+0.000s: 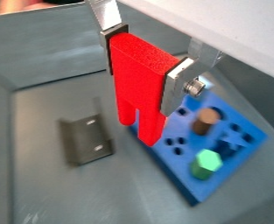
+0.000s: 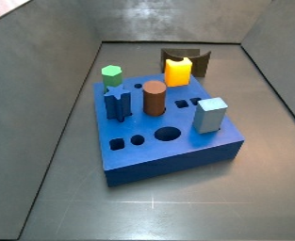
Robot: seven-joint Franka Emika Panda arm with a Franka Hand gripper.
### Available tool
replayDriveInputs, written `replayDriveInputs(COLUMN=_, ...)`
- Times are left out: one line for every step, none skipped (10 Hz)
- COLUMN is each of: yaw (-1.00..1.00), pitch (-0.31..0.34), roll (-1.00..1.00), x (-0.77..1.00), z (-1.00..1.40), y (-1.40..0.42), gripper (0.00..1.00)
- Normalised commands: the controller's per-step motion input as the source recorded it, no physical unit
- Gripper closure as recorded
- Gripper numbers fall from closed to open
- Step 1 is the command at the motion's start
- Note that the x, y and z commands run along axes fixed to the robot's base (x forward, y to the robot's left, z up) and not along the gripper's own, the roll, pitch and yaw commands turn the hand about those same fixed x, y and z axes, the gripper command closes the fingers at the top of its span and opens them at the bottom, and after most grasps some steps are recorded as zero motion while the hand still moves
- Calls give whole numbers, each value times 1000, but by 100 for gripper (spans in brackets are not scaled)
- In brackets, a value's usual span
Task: Pick up the square-circle object. Move up. Move to above the board. Insert the square-circle object.
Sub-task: Move to above the board.
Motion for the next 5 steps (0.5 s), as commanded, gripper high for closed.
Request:
replayDriveInputs(yaw=-1000, pitch=120, roll=73, x=104, z=6, y=-1000, gripper=100)
replayDriveInputs(yaw=-1000, pitch=148, roll=65, x=116, z=9, y=-1000, gripper=100)
replayDriveInputs(yaw=-1000, pitch=182, roll=57, x=126, z=9, y=-1000, gripper=100)
replayDriveInputs(yaw=-837, pitch=223, roll=36, x=142, z=15, y=-1000, gripper=100)
replayDriveInputs(yaw=-671, pitch=222, roll=21, x=152, z=18, y=-1000, gripper=100)
